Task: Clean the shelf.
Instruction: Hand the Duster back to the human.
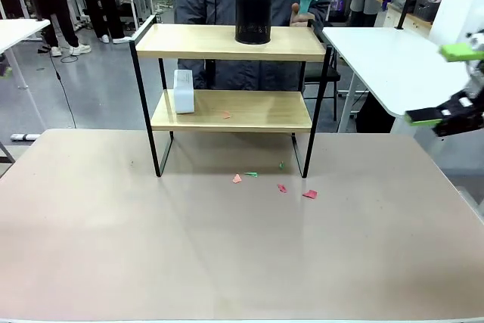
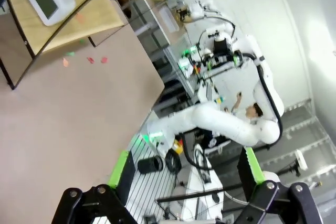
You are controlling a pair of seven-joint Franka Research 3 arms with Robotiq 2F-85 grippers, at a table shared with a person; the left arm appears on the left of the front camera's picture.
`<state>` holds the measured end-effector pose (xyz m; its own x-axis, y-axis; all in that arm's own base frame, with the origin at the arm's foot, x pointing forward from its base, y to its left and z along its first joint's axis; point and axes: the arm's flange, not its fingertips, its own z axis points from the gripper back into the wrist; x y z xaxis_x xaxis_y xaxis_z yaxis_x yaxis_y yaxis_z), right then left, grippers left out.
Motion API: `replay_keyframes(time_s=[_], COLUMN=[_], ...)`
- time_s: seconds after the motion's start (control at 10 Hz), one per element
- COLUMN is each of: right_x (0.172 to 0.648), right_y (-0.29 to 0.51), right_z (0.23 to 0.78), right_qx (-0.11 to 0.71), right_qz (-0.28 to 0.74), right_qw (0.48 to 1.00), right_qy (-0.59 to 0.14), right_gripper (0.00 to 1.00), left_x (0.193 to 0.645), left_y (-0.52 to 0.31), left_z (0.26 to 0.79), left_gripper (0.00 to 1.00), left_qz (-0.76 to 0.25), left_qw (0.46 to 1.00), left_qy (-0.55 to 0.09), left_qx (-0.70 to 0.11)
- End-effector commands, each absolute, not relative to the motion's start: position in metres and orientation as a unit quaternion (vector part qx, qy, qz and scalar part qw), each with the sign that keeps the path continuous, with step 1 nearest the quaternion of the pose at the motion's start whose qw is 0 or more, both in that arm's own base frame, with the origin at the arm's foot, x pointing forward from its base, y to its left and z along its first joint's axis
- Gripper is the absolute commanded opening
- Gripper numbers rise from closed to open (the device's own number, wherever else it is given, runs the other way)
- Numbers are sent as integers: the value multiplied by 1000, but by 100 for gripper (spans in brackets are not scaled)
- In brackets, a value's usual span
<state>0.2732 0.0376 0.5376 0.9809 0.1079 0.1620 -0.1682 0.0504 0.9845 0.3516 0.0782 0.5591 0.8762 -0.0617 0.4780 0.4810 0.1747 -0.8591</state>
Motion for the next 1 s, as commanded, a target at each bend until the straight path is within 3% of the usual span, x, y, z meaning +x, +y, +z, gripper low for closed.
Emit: replay_keyframes(time_s=[0.0,0.1,0.2,0.9], right_x=[260,260,260,260], right_y=[27,27,27,27], right_z=[548,548,548,548], right_qx=[674,674,674,674], right_qz=[104,104,104,104], right_qw=[731,731,731,731], right_qy=[-36,-36,-36,-36], right_gripper=[100,100,100,100], left_x=[343,344,351,351], left_y=[53,47,70,70], left_z=[541,534,544,544], left_gripper=[100,100,100,100], left_qz=[-141,-154,-156,-156], left_qw=[719,719,740,740], left_qy=[-214,-162,-185,-185], left_qx=[-646,-658,-628,-628])
